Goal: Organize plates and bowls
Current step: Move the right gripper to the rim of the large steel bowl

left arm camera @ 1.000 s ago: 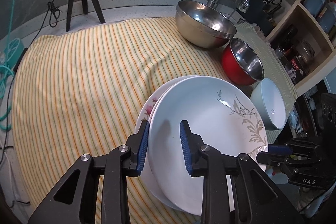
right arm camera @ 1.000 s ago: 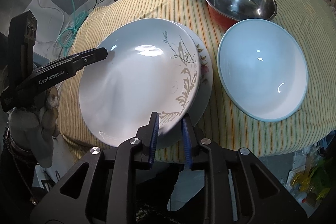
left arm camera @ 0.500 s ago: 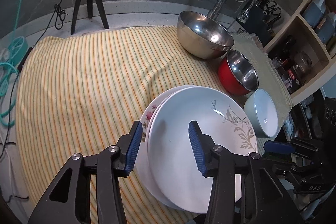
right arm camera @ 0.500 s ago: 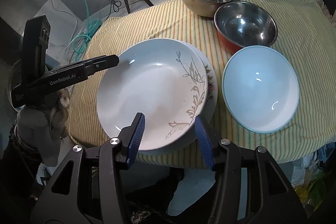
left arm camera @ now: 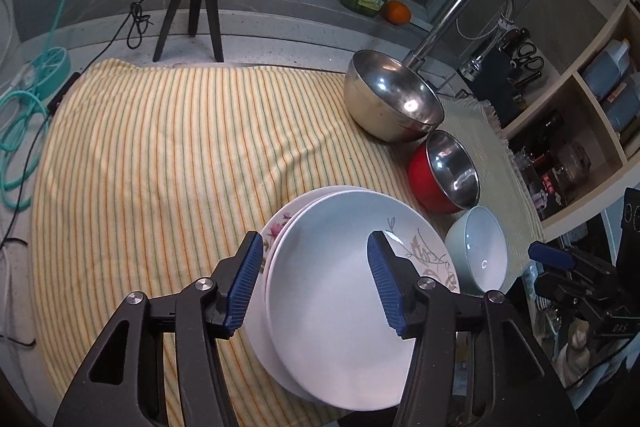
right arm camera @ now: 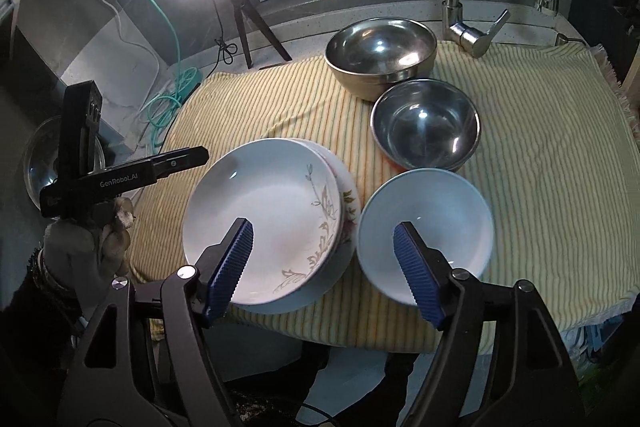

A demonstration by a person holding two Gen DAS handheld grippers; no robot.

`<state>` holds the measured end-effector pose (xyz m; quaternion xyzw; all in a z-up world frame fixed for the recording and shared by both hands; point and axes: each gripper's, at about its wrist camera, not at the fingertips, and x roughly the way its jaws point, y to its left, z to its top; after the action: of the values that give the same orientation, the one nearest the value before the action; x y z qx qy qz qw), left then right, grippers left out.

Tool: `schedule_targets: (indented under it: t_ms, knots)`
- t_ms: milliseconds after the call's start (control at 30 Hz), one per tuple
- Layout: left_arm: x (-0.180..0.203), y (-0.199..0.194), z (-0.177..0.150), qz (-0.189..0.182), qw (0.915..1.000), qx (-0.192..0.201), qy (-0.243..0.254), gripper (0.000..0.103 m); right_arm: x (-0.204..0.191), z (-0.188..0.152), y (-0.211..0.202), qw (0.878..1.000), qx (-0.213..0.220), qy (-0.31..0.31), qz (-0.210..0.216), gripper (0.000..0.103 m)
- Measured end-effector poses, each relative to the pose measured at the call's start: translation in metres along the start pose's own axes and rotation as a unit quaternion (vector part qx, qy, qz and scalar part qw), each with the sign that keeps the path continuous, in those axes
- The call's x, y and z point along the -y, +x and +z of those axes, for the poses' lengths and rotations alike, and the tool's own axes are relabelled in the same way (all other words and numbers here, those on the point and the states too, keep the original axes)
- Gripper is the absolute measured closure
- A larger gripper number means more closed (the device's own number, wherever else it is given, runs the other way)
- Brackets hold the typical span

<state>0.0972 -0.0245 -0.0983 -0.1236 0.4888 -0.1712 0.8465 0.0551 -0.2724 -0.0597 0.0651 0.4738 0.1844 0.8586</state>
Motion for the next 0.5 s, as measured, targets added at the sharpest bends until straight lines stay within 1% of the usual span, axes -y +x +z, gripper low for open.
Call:
schedule_targets:
  t_ms: [100, 167, 367, 500]
  knots:
    - [0.003, -0.001, 0.001, 0.002, 0.9998, 0.009, -0.015, 0.050, 0.019, 0.008, -0.007, 1.000, 0.006, -0.001, -0.010, 0.025]
    - [0.006, 0.000, 0.002, 0.001, 0.9996, 0.012, -0.025, 0.050, 0.034, 0.015, -0.011, 1.000, 0.010, 0.002, -0.014, 0.019]
    - [0.015, 0.004, 0.009, 0.008, 0.9985, 0.028, -0.046, 0.050, 0.078, 0.039, -0.014, 1.000, 0.017, 0.009, -0.019, 0.019]
    - [0.022, 0.011, 0.014, 0.004, 0.9975, 0.037, -0.061, 0.050, 0.108, 0.062, -0.008, 1.000, 0.017, 0.018, -0.010, 0.019]
